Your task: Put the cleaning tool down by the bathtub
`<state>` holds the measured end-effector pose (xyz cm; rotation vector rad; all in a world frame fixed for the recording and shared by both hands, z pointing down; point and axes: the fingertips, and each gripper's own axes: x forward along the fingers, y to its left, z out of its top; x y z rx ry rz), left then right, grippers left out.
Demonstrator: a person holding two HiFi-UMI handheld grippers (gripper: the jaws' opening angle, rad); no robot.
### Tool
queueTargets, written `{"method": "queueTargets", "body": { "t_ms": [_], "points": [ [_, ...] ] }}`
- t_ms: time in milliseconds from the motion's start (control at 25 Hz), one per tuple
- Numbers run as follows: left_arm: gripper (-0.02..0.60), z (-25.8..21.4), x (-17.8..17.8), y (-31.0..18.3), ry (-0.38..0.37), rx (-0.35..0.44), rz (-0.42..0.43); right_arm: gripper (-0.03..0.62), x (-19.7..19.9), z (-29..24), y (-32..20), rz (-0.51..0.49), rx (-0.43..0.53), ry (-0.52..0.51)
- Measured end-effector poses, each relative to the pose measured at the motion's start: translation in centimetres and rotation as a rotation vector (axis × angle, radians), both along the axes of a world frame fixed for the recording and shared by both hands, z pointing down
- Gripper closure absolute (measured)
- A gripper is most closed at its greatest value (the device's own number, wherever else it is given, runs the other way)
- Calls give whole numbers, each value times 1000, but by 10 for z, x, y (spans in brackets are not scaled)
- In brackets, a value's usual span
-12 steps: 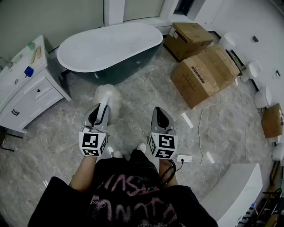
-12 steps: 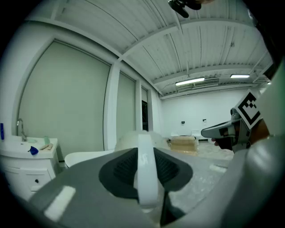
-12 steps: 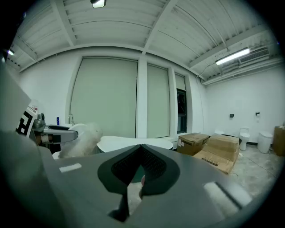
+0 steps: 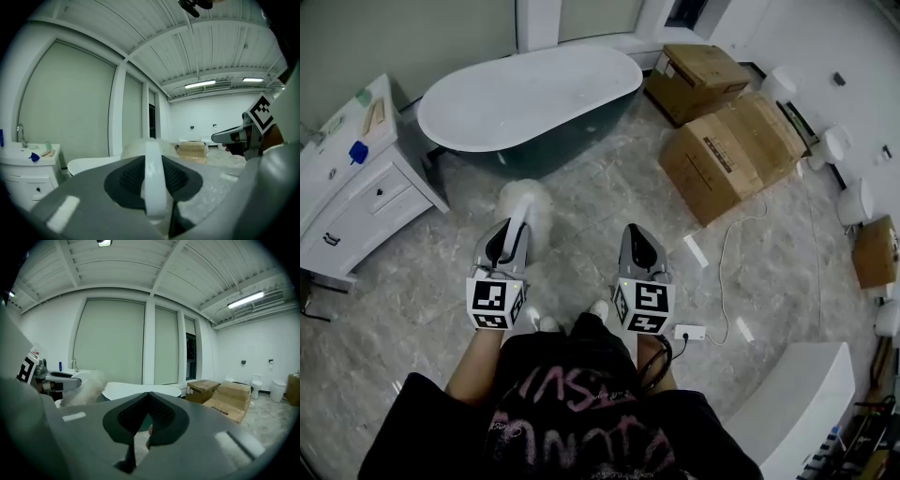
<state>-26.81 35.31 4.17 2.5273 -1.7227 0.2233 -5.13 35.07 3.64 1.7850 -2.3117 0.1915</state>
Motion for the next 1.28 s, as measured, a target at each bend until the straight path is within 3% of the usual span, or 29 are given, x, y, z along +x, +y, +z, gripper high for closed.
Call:
{"method": "queueTargets", "body": {
  "t_ms": [440,720,1280],
  "points": [
    [491,5,-1,-1,3,-8,34,582,8,4,3,49,8,-20],
    [491,7,-5,-22,2,-9,37,582,5,9,-13,24,2,-25],
    [491,35,14,-102,-31,-78,55,582,33,43,-97,50,-63,-49]
  ]
}}
